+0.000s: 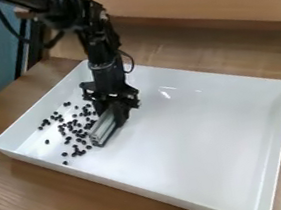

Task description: Sweep into pile

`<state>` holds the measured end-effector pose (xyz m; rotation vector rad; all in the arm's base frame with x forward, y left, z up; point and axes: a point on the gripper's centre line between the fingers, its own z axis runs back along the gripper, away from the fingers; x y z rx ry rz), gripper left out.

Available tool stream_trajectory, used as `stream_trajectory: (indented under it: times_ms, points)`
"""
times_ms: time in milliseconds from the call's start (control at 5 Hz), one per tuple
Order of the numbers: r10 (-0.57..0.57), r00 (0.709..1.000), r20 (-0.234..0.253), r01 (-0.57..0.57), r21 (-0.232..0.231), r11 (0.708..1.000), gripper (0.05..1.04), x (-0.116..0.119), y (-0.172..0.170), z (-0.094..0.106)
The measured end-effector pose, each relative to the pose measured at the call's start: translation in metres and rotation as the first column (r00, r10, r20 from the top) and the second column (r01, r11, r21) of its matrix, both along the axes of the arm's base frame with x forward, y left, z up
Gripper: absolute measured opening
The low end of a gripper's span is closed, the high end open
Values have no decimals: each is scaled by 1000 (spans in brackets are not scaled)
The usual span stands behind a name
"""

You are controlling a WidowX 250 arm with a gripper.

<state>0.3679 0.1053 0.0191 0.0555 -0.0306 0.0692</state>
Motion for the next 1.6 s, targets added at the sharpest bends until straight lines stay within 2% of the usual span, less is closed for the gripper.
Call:
stream_trajectory:
  times_ms: [200, 400, 600, 800, 1200, 1400, 1600]
  points:
    - [32, 999, 19, -32, -19, 999, 398, -1, 6, -1]
    - [38, 999, 34, -37, -16, 999, 398, -4, 8, -2]
    - [80, 996, 32, -79, -20, 997, 398, -19, 23, -1]
    - [84, 996, 24, -83, -21, 996, 398, -22, 26, -2]
    - [-39, 998, -58, 40, 5, 999, 398, -26, 34, 0]
    - [-75, 994, -74, 75, 9, 997, 398, -23, 38, 0]
    - [-55, 996, -72, 56, 11, 998, 398, -24, 46, 0]
